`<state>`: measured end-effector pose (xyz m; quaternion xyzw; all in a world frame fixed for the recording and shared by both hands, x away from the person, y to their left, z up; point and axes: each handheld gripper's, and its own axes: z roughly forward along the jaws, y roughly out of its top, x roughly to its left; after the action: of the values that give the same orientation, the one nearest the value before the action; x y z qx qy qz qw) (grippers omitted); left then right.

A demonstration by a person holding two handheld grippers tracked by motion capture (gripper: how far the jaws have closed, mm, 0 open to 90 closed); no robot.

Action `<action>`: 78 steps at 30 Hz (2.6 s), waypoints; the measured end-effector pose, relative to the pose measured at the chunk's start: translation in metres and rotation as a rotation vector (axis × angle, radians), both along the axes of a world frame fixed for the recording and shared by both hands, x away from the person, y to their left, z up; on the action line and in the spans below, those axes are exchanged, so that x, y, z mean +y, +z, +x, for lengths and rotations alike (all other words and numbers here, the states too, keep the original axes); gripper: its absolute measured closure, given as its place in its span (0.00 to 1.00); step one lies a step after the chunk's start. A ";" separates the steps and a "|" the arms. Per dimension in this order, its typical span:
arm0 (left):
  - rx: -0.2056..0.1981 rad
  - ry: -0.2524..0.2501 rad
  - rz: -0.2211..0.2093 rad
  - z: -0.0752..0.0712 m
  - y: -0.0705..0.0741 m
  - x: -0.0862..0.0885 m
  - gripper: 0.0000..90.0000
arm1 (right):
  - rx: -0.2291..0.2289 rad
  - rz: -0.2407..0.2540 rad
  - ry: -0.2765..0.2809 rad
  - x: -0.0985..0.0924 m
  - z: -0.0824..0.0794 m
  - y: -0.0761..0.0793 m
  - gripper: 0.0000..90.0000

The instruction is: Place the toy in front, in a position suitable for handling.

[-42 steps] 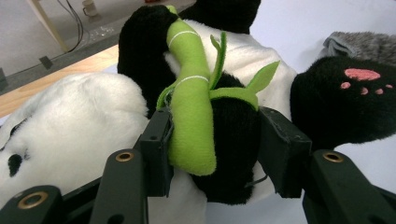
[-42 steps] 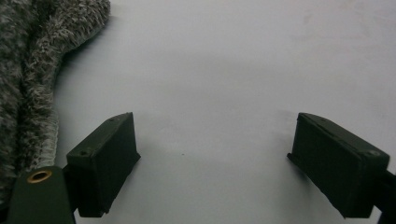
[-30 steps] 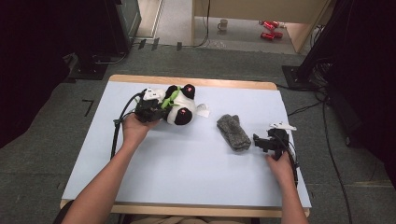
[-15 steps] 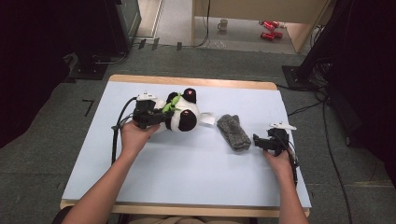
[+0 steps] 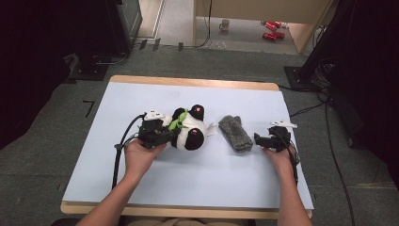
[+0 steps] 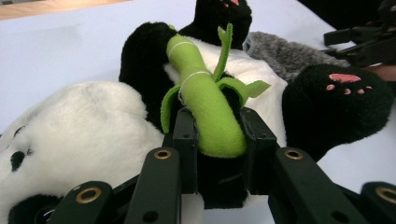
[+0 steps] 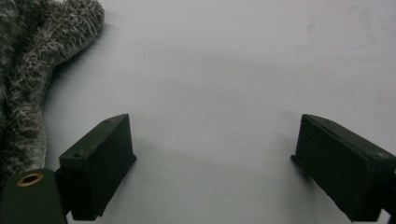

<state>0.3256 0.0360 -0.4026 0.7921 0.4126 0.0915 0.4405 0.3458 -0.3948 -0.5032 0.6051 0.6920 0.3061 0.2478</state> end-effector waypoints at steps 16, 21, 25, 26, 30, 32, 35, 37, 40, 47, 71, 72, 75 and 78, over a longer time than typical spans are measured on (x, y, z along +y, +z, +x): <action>-0.031 -0.046 -0.020 -0.014 -0.013 -0.008 0.65 | 0.006 0.005 0.004 0.006 0.005 0.013 0.27; -0.056 -0.082 -0.003 -0.015 -0.012 -0.006 0.57 | 0.003 0.057 -0.026 0.008 0.005 0.024 0.26; -0.036 -0.114 -0.022 -0.013 -0.010 -0.003 0.50 | -0.015 0.092 -0.013 0.013 0.004 0.033 0.29; -0.030 -0.132 -0.034 -0.012 -0.009 0.000 0.47 | -0.022 0.090 0.003 0.017 0.003 0.037 0.30; -0.034 -0.154 -0.040 -0.012 -0.005 0.005 0.45 | -0.032 0.090 0.026 0.023 0.003 0.042 0.31; -0.052 -0.145 -0.043 -0.012 -0.002 0.010 0.44 | -0.037 0.081 0.056 0.029 0.003 0.046 0.33; -0.058 -0.133 -0.052 -0.012 0.004 0.019 0.44 | -0.038 0.064 0.075 0.035 0.004 0.047 0.34; -0.074 -0.117 -0.048 -0.011 0.007 0.025 0.43 | -0.037 0.058 0.091 0.038 0.005 0.047 0.35; -0.078 -0.091 -0.050 -0.009 0.009 0.038 0.42 | -0.037 0.065 0.105 0.043 0.006 0.049 0.36; -0.083 -0.042 -0.042 -0.006 0.009 0.061 0.42 | -0.017 0.080 0.147 0.055 0.010 0.050 0.36; -0.033 -0.041 -0.014 -0.006 -0.028 0.088 0.38 | 0.106 0.096 0.239 0.073 0.025 0.026 0.44; -0.039 -0.040 -0.018 -0.006 -0.029 0.088 0.38 | 0.110 0.092 0.241 0.074 0.025 0.025 0.45; -0.035 -0.040 -0.036 -0.005 -0.031 0.089 0.37 | 0.118 0.086 0.255 0.076 0.026 0.022 0.50; -0.024 -0.045 -0.030 -0.007 -0.031 0.090 0.37 | 0.121 0.089 0.263 0.077 0.027 0.021 0.54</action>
<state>0.3188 0.1263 -0.4337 0.7932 0.3908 0.0848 0.4593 0.3726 -0.3175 -0.4818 0.5369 0.7648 0.3291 0.1362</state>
